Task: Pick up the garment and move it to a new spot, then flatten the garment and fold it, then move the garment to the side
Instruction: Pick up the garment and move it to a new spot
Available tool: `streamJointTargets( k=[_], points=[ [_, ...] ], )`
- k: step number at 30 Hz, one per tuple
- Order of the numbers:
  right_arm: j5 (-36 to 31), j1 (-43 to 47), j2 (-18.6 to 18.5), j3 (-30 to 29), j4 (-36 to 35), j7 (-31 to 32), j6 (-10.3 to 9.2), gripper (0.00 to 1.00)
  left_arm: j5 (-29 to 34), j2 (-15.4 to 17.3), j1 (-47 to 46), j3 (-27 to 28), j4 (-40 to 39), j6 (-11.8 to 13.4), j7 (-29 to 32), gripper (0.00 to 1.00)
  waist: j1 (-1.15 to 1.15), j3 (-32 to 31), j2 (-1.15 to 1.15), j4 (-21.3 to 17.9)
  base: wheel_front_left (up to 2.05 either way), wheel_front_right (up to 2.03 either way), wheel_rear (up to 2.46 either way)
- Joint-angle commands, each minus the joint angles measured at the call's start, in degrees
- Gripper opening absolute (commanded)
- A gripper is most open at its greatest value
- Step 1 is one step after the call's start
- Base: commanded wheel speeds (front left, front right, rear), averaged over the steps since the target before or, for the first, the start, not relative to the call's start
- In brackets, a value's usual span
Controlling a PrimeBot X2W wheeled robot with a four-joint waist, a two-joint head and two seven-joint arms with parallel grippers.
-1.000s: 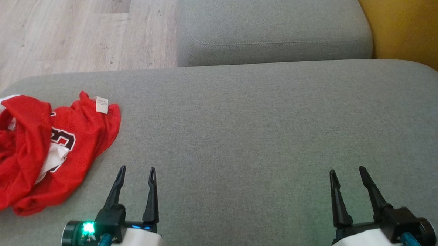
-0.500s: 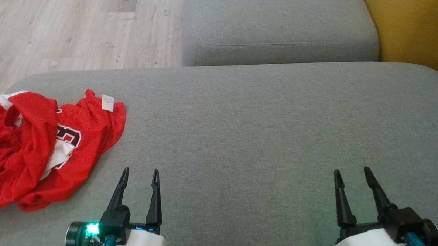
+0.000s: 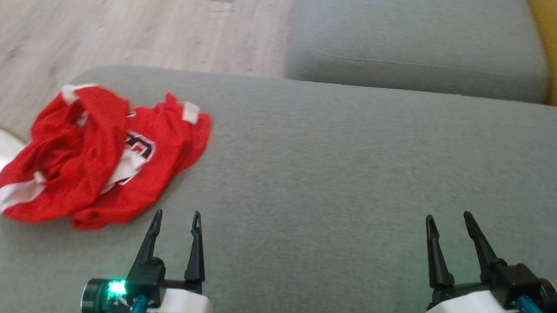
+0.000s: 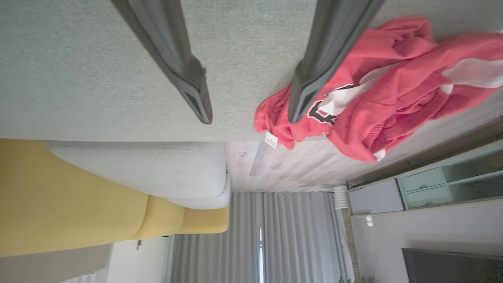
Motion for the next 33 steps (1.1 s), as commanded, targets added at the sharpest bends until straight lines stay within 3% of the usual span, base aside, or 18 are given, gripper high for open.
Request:
streamJointTargets(
  k=[1,11,23,33],
  points=[
    [0.5,-1.3,-0.4,1.5,-2.0,-0.6,0.44,1.0,0.5,0.2,-3.1,2.2,-2.0,0.2,-0.7,1.0,0.0,0.8,0.0,3.0,0.0,0.0,0.0],
    [-0.4,-2.6,-0.4,1.9,-1.8,-0.6,0.44,1.0,0.4,0.2,-2.7,4.2,-4.0,1.6,-0.7,1.0,0.0,2.7,0.0,11.8,0.0,0.0,0.0],
    [-0.9,-3.0,-0.4,1.9,-1.7,-0.6,0.44,1.0,1.4,0.2,-1.7,6.2,-4.7,1.1,-0.7,1.0,0.0,3.6,0.0,16.7,0.0,0.0,0.0],
    [-1.6,-2.0,-0.4,2.1,-1.4,-0.6,0.44,1.0,2.3,0.3,-3.1,7.9,-6.5,1.5,-0.7,1.0,0.0,3.9,0.0,18.1,0.0,0.0,0.0]
  ],
)
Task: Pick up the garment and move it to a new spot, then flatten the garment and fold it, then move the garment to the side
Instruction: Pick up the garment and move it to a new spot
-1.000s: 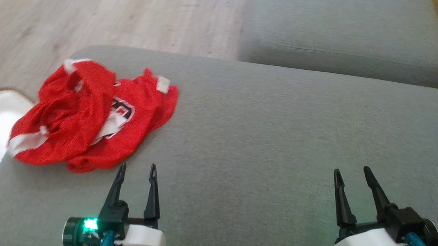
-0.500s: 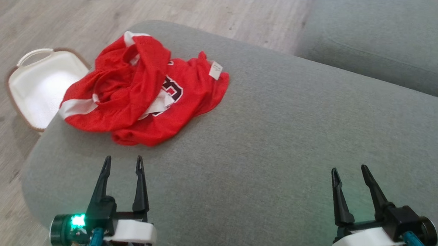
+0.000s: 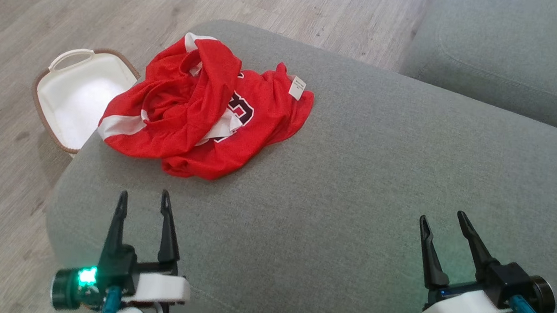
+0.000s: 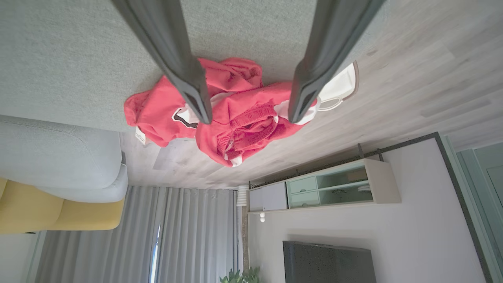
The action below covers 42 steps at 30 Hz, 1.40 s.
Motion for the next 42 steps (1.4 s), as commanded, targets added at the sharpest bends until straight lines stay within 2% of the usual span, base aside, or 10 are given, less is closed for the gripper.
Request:
streamJointTargets(
  k=[1,12,18,22,28,32,38,39,40,42],
  points=[
    [-0.7,-1.6,-0.4,1.3,-1.6,-0.6,0.43,1.0,1.3,0.5,-3.4,2.7,-2.8,-0.2,-0.5,1.0,0.0,0.3,0.0,0.0,0.0,0.0,0.0],
    [-2.6,-2.8,-3.4,1.1,-3.8,-0.6,0.43,1.0,2.8,4.4,-20.4,6.5,-5.5,-3.3,-0.5,1.0,0.0,9.6,0.0,-1.8,0.0,0.0,0.0],
    [-3.3,-4.7,-8.5,1.1,-5.5,-0.6,0.43,1.0,1.0,5.1,-36.7,6.0,4.4,-7.7,0.0,1.0,0.0,16.8,0.0,-3.5,0.0,0.0,0.0],
    [-3.7,-5.8,-11.3,1.2,-7.3,-0.6,0.43,1.0,0.5,5.4,-48.8,5.1,14.7,-9.7,4.9,1.0,0.0,20.9,0.0,-5.0,0.0,0.0,0.0],
    [-3.5,-6.7,-14.6,1.4,-10.2,-0.6,0.43,1.0,0.1,6.6,-59.9,5.1,30.8,-10.0,15.1,1.0,0.0,25.4,0.0,-7.9,0.0,0.0,0.0],
    [-3.4,-7.5,-15.3,1.9,-11.6,-0.6,0.43,1.0,1.3,9.2,-62.4,4.9,41.1,-8.0,19.8,1.0,0.0,27.4,0.0,-10.1,0.0,0.0,0.0],
    [-3.2,-8.4,-15.2,2.2,-12.0,-0.6,0.43,1.0,0.6,11.0,-62.8,6.1,50.9,-5.6,18.9,1.0,0.0,28.4,0.0,-12.1,0.0,0.0,0.0],
    [-3.2,-8.3,-15.2,2.1,-12.0,-0.6,0.43,1.0,0.0,10.9,-62.8,6.4,51.8,-5.9,18.1,0.11,0.0,28.4,0.0,-12.2,0.0,0.0,0.0],
    [-3.2,-8.3,-15.2,2.0,-11.9,-0.6,0.43,1.0,-0.7,10.6,-62.9,6.8,52.3,-6.1,17.1,0.0,0.0,28.3,0.0,-12.3,0.0,0.0,0.0],
    [-3.1,-8.3,-15.2,1.8,-11.6,-0.6,0.43,1.0,-1.2,10.7,-63.5,7.1,53.0,-6.2,14.4,0.0,0.0,27.9,0.0,-12.3,0.0,0.0,0.0]
  ],
)
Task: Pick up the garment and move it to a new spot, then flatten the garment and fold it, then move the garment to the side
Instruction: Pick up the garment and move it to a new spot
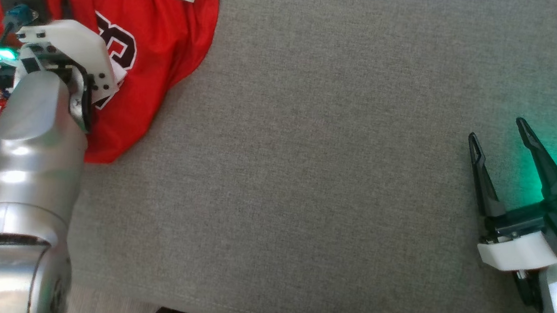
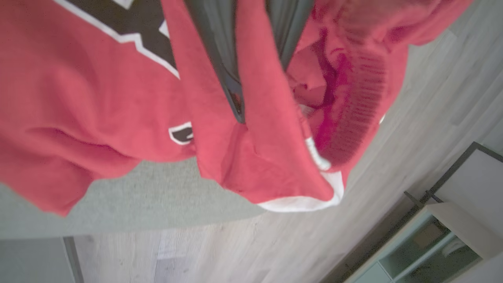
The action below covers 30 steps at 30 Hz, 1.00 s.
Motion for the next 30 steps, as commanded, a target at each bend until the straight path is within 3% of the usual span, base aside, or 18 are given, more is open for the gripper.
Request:
streamJointTargets(
  k=[1,8,14,22,30],
  points=[
    [0.0,1.0,-0.7,0.8,0.1,0.0,0.42,1.0,-0.1,3.8,-2.8,1.5,-1.0,-0.1,-3.4,0.0,-0.01,-0.9,0.0,0.0,0.0,0.0,0.0],
    [0.3,-0.3,2.7,2.9,2.0,0.0,0.42,1.0,1.5,5.9,-7.9,-0.5,-1.8,-0.7,-12.2,0.0,-0.01,-8.1,0.0,-2.2,0.0,0.0,0.0],
    [0.5,-0.4,6.4,3.2,3.4,0.0,0.42,1.0,3.7,6.9,-11.4,-3.4,-5.4,-1.8,-14.7,0.0,-0.01,-14.1,0.0,-6.0,0.0,0.0,0.0],
    [0.3,2.8,12.0,2.5,4.9,0.0,0.42,1.0,4.4,5.5,-12.1,-7.6,-15.0,-7.3,-14.5,0.0,-0.01,-25.4,0.0,-18.0,0.0,0.0,0.0],
    [0.1,4.6,13.6,2.3,4.0,0.0,0.42,1.0,2.2,2.0,-6.1,-11.2,-25.7,-10.3,-8.4,0.0,-0.01,-27.8,0.0,-30.5,0.0,0.0,0.0]
  ],
)
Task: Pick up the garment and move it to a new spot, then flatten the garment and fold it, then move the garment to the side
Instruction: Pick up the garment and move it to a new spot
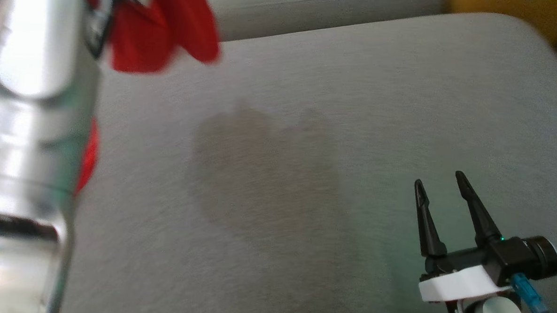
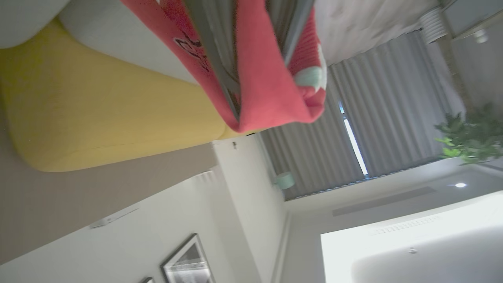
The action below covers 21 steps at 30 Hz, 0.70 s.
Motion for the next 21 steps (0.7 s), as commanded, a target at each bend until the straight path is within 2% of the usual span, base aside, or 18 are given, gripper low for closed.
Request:
streamJointTargets(
  k=[1,8,13,17,18,19,20,21],
  points=[
    [0.0,-0.5,0.2,1.0,-2.1,-0.1,0.42,1.0,-0.1,1.5,0.0,0.0,-3.1,-0.2,1.1,0.0,0.01,-2.9,0.0,-8.2,0.0,0.0,0.0],
    [0.9,-0.3,0.5,1.2,-2.4,-0.1,0.42,1.0,0.5,-3.3,13.3,-7.3,-6.6,-0.6,4.7,0.0,0.01,-0.1,0.0,-15.2,0.0,0.0,0.0],
    [2.4,-1.0,0.6,2.1,-2.6,-0.1,0.42,1.0,3.4,-5.9,24.4,-15.1,-3.1,1.6,1.1,0.0,0.01,2.4,0.0,-18.0,0.0,0.0,0.0],
    [3.3,-1.6,0.6,2.6,-2.4,-0.1,0.42,1.0,4.2,-6.9,30.6,-21.0,1.0,3.8,-3.0,0.0,0.01,4.2,0.0,-18.4,0.0,0.0,0.0],
    [3.4,-1.7,0.6,2.7,-2.4,-0.1,0.42,1.0,3.4,-7.0,31.7,-22.4,1.2,4.2,-3.9,0.25,0.01,4.4,0.0,-18.3,0.0,0.0,0.0],
    [3.5,-1.7,0.6,2.7,-2.3,-0.1,0.42,1.0,2.1,-7.0,32.8,-24.1,0.5,4.6,-4.7,0.81,0.01,4.4,0.0,-18.1,0.0,0.0,0.0],
    [3.5,-1.7,0.6,2.6,-2.2,-0.1,0.42,1.0,0.5,-7.0,33.6,-25.7,-0.6,5.3,-5.3,1.0,0.01,4.4,0.0,-17.7,0.0,0.0,0.0],
    [3.4,-1.7,0.6,2.5,-2.1,-0.1,0.42,1.0,-1.1,-7.0,34.4,-27.3,-1.9,6.3,-5.9,1.0,0.01,4.2,0.0,-17.1,0.0,0.0,0.0]
  ],
)
